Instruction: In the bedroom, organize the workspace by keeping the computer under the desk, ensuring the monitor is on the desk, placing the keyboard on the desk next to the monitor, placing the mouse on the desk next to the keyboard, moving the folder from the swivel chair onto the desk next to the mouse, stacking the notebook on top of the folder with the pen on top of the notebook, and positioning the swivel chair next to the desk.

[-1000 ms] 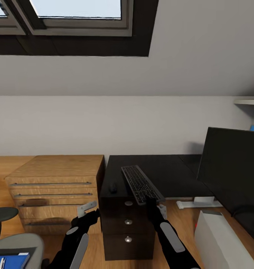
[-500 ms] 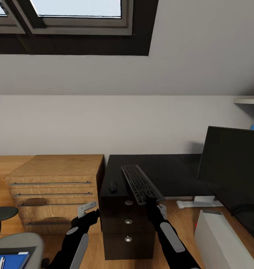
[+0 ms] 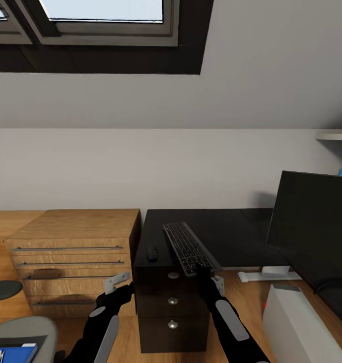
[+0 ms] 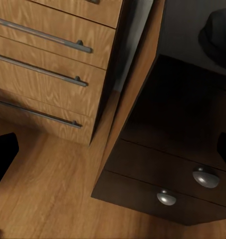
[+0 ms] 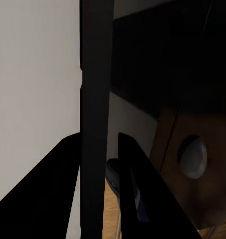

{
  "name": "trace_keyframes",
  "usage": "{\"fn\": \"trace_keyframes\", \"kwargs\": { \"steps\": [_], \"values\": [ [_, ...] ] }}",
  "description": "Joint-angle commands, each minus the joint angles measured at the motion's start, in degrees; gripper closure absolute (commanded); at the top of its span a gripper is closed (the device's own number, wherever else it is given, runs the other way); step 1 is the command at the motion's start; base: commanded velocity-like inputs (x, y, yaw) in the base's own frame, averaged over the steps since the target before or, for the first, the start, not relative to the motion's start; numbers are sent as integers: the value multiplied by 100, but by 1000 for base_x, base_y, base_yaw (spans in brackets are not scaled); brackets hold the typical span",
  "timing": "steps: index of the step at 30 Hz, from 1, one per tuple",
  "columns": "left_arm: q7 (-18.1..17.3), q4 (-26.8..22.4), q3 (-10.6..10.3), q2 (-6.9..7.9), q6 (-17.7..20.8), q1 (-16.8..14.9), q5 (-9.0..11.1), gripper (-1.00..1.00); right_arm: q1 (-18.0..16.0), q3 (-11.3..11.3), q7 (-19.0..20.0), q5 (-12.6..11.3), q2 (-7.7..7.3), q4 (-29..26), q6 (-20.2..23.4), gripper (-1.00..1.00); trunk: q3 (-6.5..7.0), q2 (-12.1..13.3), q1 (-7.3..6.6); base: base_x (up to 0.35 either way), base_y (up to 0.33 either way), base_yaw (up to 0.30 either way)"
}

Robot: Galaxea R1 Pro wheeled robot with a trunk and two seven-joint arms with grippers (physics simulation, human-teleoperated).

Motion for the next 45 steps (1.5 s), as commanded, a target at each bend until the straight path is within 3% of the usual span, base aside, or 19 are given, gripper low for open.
{"fn": "trace_keyframes", "kwargs": {
  "steps": [1, 7, 8, 24, 45],
  "values": [
    [51, -8, -10, 2, 15, -4, 60, -100, -1, -5, -109, -69, 0, 15, 1, 100, -8, -3, 0, 1, 0, 0],
    [51, -8, -10, 4, 17, -4, 60, -100, -1, -5, -109, -69, 0, 14, 1, 100, -8, -3, 0, 0, 0, 0],
    [51, -8, -10, 3, 17, -4, 60, -100, -1, -5, -111, -69, 0, 13, 1, -100, -8, -3, 0, 0, 0, 0],
    [51, -6, -5, 11, 2, -4, 60, -100, -1, -13, -109, -60, 0, 7, 1, -100, -8, -3, 0, -12, 0, 0],
    [51, 1, -3, 11, 9, -4, 60, -100, 3, -43, -109, -60, 0, -43, 1, -100, -8, -3, 0, -314, 0, 0]
  ]
}}
